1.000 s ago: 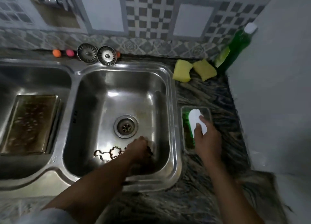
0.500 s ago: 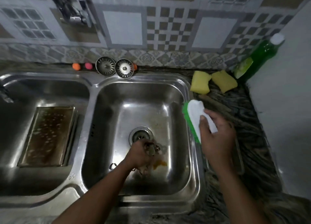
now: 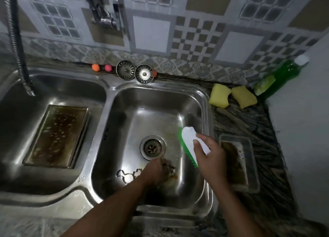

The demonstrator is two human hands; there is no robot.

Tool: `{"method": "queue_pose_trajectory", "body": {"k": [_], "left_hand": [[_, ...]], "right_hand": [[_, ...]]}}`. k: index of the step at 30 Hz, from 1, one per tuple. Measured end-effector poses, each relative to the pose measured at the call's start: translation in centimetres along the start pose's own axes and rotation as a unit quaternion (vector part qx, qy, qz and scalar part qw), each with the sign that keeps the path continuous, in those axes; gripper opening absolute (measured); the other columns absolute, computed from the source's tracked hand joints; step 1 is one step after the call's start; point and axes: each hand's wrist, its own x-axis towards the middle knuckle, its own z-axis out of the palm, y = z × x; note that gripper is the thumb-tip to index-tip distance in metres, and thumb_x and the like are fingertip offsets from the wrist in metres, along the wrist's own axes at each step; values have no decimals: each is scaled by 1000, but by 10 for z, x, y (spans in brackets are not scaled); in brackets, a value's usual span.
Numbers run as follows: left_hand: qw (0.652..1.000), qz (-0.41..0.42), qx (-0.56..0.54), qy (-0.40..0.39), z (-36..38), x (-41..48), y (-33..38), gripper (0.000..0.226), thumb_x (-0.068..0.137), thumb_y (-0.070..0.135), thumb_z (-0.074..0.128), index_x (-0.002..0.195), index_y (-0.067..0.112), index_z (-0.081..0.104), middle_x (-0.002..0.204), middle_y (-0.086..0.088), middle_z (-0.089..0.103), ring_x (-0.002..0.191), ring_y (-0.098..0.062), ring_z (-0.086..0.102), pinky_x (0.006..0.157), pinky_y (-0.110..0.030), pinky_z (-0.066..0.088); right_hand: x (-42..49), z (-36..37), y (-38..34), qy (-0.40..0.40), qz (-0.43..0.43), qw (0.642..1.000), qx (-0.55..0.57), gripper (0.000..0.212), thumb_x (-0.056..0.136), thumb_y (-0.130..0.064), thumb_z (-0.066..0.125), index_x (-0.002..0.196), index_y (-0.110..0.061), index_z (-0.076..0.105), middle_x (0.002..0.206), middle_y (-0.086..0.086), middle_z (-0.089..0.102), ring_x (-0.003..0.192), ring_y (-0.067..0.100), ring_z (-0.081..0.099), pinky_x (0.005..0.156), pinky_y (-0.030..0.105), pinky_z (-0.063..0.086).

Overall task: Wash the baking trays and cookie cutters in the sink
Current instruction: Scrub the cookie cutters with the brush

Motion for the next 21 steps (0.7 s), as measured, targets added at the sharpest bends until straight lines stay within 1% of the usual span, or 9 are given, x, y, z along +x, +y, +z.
{"method": "queue_pose_trajectory", "body": {"k": [1, 4, 7, 10, 12, 14, 16, 18, 21], "left_hand": [[1000, 10, 19, -16, 4, 1, -1, 6, 80, 20, 74, 83, 18, 69, 85, -1, 73, 78, -14, 67, 61, -15, 39], [993, 21, 85, -81, 9, 8, 0, 17, 81, 25, 65, 87, 11, 71, 87, -10, 74, 79, -24, 69, 67, -28, 50], [981, 56, 131, -133, 9, 13, 10, 33, 80, 28, 50, 88, 4, 71, 88, -17, 72, 81, -31, 68, 72, -35, 51], [979, 41, 163, -113, 11, 12, 7, 23, 84, 23, 60, 95, 7, 73, 94, -14, 72, 87, -29, 69, 74, -31, 51], [981, 23, 168, -94, 16, 10, -1, 23, 84, 30, 62, 95, 13, 73, 94, -9, 70, 89, -27, 68, 74, -29, 51], [983, 23, 164, -84, 23, 7, -3, 30, 88, 38, 58, 105, 18, 71, 111, -9, 65, 109, -27, 62, 89, -31, 50], [981, 21, 178, -71, 29, 5, 2, 34, 94, 32, 55, 122, 17, 64, 137, -12, 50, 130, -29, 46, 105, -35, 43], [976, 16, 206, -69, 34, 2, 5, 37, 97, 18, 53, 133, 11, 56, 144, -14, 38, 132, -32, 39, 108, -38, 40], [980, 23, 182, -79, 38, 4, 1, 32, 100, 23, 48, 128, 11, 59, 137, -17, 41, 125, -32, 43, 106, -39, 42]], "right_hand": [[0, -2, 2, 0, 10, 1000, 1, 25, 93, -30, 64, 117, -27, 70, 114, -19, 66, 103, -7, 58, 79, -3, 37], [1, -11, 7, 10, 26, 1000, 6, 24, 93, -30, 64, 116, -29, 69, 112, -23, 65, 102, -13, 55, 81, 2, 38], [0, -17, 12, 28, 25, 999, 14, 23, 92, -26, 65, 115, -27, 71, 105, -30, 62, 104, -16, 55, 87, 7, 42], [0, -16, 13, 21, 22, 999, 18, 24, 92, -25, 65, 115, -27, 70, 105, -32, 61, 105, -14, 56, 86, 7, 41], [0, -13, 10, 6, 20, 1000, 15, 24, 93, -27, 64, 116, -27, 69, 109, -28, 63, 105, -8, 58, 83, 5, 39], [1, -12, 7, -3, 14, 1000, 9, 25, 93, -28, 63, 118, -27, 69, 114, -21, 65, 106, -4, 58, 80, 1, 38], [2, -12, 6, -4, 8, 1000, 10, 26, 93, -29, 63, 118, -27, 69, 115, -19, 66, 107, -3, 59, 80, 2, 39], [1, -11, 5, -10, 9, 1000, 15, 26, 93, -30, 63, 119, -27, 69, 115, -19, 66, 108, -4, 58, 83, 5, 39], [1, -12, 3, -14, 9, 1000, 17, 26, 94, -30, 63, 119, -30, 68, 113, -23, 64, 106, -9, 56, 85, 7, 40]]}}
